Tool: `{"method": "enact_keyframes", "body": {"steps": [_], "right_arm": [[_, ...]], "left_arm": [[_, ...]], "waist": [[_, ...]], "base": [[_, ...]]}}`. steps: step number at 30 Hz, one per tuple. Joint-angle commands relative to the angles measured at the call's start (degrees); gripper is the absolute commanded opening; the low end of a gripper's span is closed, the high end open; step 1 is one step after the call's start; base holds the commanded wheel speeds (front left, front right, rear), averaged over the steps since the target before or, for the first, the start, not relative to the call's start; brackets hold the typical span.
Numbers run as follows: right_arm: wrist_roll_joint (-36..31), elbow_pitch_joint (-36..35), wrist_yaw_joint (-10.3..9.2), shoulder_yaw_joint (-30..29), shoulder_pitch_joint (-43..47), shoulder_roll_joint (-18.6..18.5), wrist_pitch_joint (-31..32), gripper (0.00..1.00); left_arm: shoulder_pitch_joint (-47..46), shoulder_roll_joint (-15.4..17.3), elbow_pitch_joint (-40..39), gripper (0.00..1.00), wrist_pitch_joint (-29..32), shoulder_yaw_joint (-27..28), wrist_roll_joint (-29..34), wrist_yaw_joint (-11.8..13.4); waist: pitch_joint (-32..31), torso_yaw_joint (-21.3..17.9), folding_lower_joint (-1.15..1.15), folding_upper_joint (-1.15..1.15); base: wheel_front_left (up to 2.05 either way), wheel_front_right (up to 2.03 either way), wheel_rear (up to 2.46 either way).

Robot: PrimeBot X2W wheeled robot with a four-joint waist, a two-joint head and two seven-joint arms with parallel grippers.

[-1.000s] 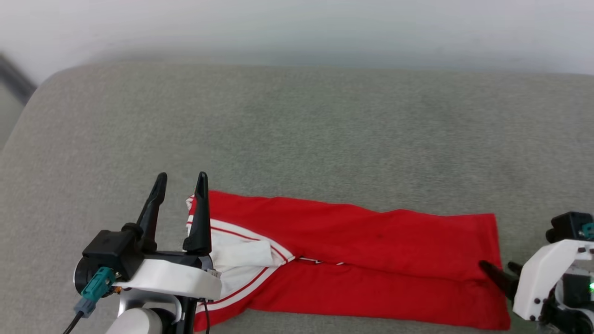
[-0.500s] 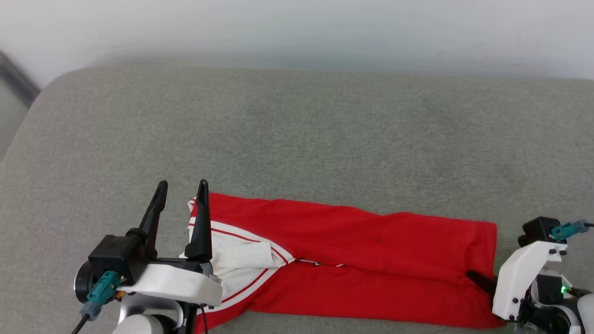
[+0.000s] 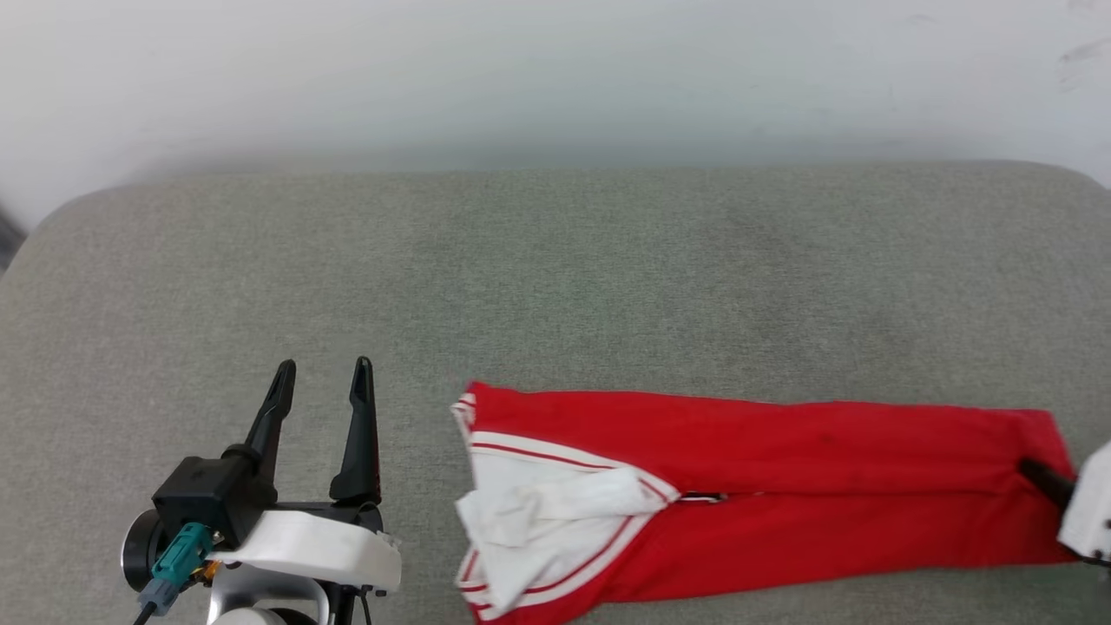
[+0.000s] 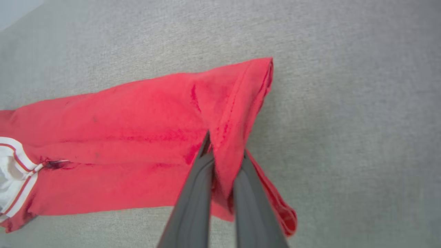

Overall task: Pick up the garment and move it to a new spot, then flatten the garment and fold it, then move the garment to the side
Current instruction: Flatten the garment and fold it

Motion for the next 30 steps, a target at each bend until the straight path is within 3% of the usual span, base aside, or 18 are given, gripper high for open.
{"method": "enact_keyframes", "body": {"steps": [1,3,7,11,15,21,26,30], "right_arm": [[-0.5,0.0,-0.02,-1.9,0.8,-0.2,0.3,0.00],[-0.7,-0.6,-0.02,-5.5,1.3,0.7,1.6,0.00],[3.2,-2.3,-0.02,-11.1,0.6,6.0,6.5,0.00],[12.7,-4.9,-0.02,-13.8,-1.3,13.9,13.7,0.00],[22.1,-7.2,-0.02,-13.0,-2.2,18.0,20.3,0.00],[32.3,-5.0,-0.02,-3.9,-2.8,19.0,21.3,0.00],[36.6,-1.2,-0.01,8.2,-4.4,19.0,15.2,0.00],[36.4,2.5,-0.02,15.7,-6.2,18.9,8.8,0.02]], "left_arm": [[0.5,0.2,-0.3,1.00,0.0,0.1,0.0,0.1],[1.0,0.3,-0.4,1.00,0.0,0.1,-0.1,0.4],[0.9,0.5,-0.7,1.00,0.0,0.3,-0.3,0.4],[0.2,0.6,-0.7,1.00,0.3,0.0,-0.3,0.0],[-0.3,0.6,-0.4,1.00,0.6,-0.5,-0.3,-0.4],[-2.0,0.0,0.5,1.00,1.7,-2.1,-0.8,-1.8],[-3.3,-0.3,1.7,1.00,2.3,-3.0,-0.9,-2.5],[-3.9,-0.6,2.5,1.00,2.1,-3.4,-1.2,-3.0]], "waist": [[-0.1,-0.3,0.00,0.00],[-0.1,-0.7,0.00,0.00],[0.3,-1.3,0.00,0.00],[0.4,-1.4,0.00,0.00],[0.4,-0.8,0.00,0.00],[0.5,1.6,0.00,0.00],[0.8,3.9,0.00,0.00],[1.0,5.5,0.00,0.00]], "base": [[0.00,0.00,0.00],[0.00,0.00,0.00],[0.00,0.00,0.00],[0.00,0.00,0.00],[0.00,0.00,0.00],[0.00,0.00,0.00],[0.00,0.00,0.00],[0.00,0.00,0.00]]}}
